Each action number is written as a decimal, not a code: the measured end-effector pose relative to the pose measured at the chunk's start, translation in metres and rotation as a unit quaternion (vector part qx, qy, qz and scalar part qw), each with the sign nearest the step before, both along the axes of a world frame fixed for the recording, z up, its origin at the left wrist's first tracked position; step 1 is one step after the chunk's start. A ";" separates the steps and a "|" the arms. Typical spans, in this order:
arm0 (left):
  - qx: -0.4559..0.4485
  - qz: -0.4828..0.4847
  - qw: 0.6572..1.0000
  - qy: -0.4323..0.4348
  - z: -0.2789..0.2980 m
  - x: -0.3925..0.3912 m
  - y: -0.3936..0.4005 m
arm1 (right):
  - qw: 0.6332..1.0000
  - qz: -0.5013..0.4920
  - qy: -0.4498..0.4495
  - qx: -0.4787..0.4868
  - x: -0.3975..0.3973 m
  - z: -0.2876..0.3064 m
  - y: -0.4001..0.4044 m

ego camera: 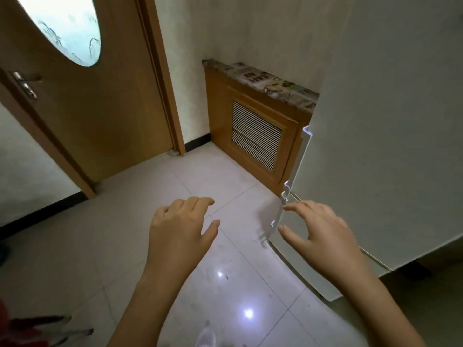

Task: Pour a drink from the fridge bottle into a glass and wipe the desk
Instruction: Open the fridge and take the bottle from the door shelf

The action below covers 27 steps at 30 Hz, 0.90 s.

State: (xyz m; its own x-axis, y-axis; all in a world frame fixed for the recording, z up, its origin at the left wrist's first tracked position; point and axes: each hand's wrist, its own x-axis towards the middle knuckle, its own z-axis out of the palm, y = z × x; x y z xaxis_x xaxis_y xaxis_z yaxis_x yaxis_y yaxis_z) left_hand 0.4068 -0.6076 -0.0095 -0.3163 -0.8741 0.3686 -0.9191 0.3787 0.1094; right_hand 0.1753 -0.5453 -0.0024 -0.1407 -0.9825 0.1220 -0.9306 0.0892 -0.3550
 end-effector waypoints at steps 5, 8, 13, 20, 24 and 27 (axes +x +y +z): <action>0.005 -0.080 0.996 -0.026 -0.002 0.011 -0.077 | 0.997 -0.070 -0.006 0.014 0.017 0.006 -0.040; 0.006 -0.129 0.991 -0.034 -0.004 -0.002 -0.125 | 0.993 -0.116 0.003 0.019 0.015 0.007 -0.068; -0.011 -0.210 0.977 -0.019 -0.007 -0.044 -0.211 | 0.986 -0.164 0.015 0.018 -0.005 0.010 -0.129; -0.025 -0.282 0.959 0.000 -0.007 -0.114 -0.319 | 0.978 -0.209 -0.001 0.010 -0.048 0.011 -0.229; -0.028 -0.328 0.944 0.012 0.000 -0.154 -0.369 | 0.972 -0.234 0.016 -0.002 -0.066 0.019 -0.266; -0.031 -0.368 0.929 0.029 0.010 -0.188 -0.399 | 0.962 -0.271 0.032 -0.013 -0.077 0.023 -0.284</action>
State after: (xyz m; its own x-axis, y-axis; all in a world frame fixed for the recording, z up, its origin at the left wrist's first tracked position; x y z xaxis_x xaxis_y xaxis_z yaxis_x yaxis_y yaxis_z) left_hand 0.2184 -1.0064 0.0008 -0.7983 -0.4050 0.4457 -0.4016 0.9095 0.1072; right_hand 0.0980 -0.8290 0.0210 -0.6232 -0.7631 0.1712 -0.7698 0.5599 -0.3065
